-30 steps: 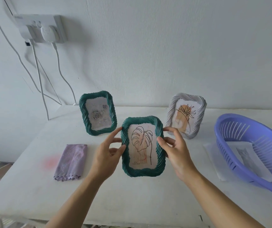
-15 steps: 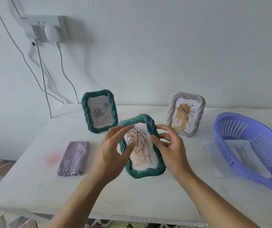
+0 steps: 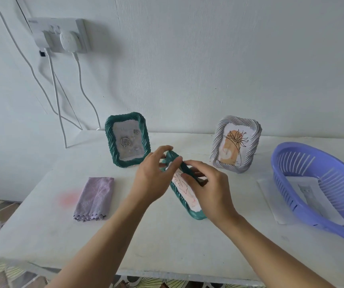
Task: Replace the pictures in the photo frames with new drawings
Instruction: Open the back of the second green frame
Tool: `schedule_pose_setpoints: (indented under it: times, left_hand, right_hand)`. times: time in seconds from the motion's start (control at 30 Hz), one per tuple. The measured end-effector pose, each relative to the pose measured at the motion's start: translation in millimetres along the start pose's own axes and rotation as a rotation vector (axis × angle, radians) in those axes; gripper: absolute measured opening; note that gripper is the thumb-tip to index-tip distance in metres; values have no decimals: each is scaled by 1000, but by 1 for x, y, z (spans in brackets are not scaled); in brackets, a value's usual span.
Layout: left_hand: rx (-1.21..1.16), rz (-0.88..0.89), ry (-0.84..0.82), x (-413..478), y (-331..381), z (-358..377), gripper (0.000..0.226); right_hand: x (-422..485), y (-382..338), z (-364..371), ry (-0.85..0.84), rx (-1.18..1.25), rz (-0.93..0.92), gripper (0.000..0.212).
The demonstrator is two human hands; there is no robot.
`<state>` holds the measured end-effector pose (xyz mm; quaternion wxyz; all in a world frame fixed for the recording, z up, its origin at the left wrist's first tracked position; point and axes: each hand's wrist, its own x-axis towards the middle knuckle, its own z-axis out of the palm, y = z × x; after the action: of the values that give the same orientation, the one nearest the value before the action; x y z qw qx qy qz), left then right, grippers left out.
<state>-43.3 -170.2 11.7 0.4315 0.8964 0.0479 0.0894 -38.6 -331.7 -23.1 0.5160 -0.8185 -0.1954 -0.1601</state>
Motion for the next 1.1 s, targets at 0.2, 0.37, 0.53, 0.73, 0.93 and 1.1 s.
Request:
schedule_pose_setpoints:
  times: [0.2, 0.37, 0.53, 0.73, 0.93, 1.1]
  left_hand:
    - [-326, -163, 65, -5, -11, -8, 31]
    - [-504, -240, 60, -13, -45, -12, 29]
    - [-615, -373, 19, -14, -82, -3, 27]
    - [-659, -387, -23, 2, -94, -2, 33]
    - [-573, -287, -188, 33, -106, -7, 31]
    - [-353, -167, -247, 53, -112, 4, 30]
  right_hand:
    - [3, 5, 5, -72, -212, -255, 33]
    - [-7, 13, 16, -138, -288, -332, 33]
    - [-21, 33, 25, -236, -388, -349, 32]
    - [-15, 52, 17, -155, -468, -344, 41]
    - [-2, 76, 8, -352, -340, 122, 51]
    - [1, 81, 12, -367, -128, 324, 48]
